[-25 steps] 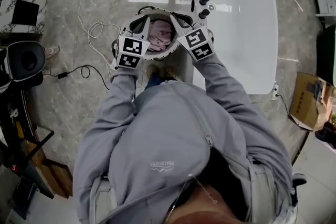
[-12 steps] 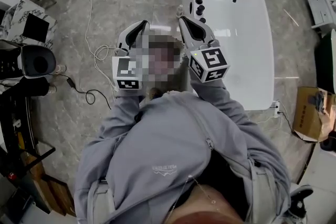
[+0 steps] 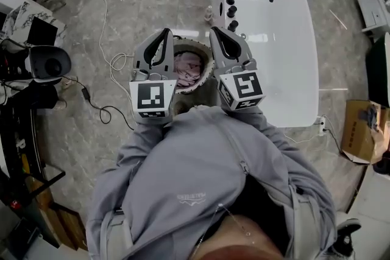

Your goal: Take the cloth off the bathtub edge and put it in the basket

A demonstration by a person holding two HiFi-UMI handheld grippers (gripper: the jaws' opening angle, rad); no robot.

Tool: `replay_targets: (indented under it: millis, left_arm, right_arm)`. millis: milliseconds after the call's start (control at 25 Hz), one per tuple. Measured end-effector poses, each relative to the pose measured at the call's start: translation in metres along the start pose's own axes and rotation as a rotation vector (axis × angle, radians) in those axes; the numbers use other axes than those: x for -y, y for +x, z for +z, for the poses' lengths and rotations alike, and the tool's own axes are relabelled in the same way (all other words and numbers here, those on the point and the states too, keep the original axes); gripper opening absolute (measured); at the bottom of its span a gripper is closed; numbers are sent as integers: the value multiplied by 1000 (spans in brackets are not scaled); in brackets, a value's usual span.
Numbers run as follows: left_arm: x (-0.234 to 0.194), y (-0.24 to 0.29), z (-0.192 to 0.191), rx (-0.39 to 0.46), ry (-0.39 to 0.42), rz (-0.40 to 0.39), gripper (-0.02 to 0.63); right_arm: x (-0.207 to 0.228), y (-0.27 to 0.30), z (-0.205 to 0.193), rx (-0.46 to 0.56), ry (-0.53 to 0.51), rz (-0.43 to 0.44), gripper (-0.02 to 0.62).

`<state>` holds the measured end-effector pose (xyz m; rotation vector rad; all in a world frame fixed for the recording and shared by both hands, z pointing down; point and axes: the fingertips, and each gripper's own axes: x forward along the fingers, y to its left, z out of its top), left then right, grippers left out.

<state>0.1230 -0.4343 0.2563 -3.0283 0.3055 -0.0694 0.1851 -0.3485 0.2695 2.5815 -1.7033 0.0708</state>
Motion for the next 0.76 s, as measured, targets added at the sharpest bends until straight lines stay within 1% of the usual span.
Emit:
replay_targets:
  millis: [360,560,760]
  left_arm:
    - [4,-3,1,18,5,-7,6]
    - [6,-4,-2,18,12,-3,6]
    - [7,-5,7,16,45,-10,6]
  right_arm:
    - [0,-4,7,25,-44,-31,5]
    - [3,-7,4,25,-45,-36,5]
    - [1,-7,4,24,-52,-33,5]
